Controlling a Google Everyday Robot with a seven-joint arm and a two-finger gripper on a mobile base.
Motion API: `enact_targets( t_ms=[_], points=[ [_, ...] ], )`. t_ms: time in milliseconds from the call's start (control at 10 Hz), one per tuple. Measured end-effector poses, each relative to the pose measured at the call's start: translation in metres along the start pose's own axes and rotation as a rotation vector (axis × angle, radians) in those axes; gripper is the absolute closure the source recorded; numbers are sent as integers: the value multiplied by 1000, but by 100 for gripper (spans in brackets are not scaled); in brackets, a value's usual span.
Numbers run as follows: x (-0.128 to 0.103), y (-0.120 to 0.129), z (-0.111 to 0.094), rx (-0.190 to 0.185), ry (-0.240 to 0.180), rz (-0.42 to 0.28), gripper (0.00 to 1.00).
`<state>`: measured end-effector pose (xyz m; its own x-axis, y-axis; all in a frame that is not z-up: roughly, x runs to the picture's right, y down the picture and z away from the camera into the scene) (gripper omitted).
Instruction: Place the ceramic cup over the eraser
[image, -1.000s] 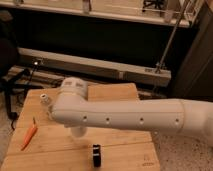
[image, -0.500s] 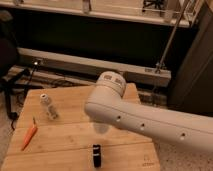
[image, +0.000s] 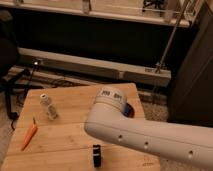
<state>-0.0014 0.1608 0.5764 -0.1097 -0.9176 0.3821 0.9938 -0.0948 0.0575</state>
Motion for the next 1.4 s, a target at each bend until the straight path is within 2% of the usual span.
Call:
enact_targets(
  t_ms=[200, 500, 700, 800, 1100, 1400],
  points=[
    [-4, 6, -1, 13, 1, 22, 100],
    [4, 19, -10, 42, -7, 64, 100],
    [-1, 13, -22, 71, -53, 22, 100],
    [-6, 6, -30, 84, -86, -19, 100],
    [-16, 0, -45, 94, -141, -82, 100],
    [-32, -14, -50, 103, -163, -136, 100]
  ],
)
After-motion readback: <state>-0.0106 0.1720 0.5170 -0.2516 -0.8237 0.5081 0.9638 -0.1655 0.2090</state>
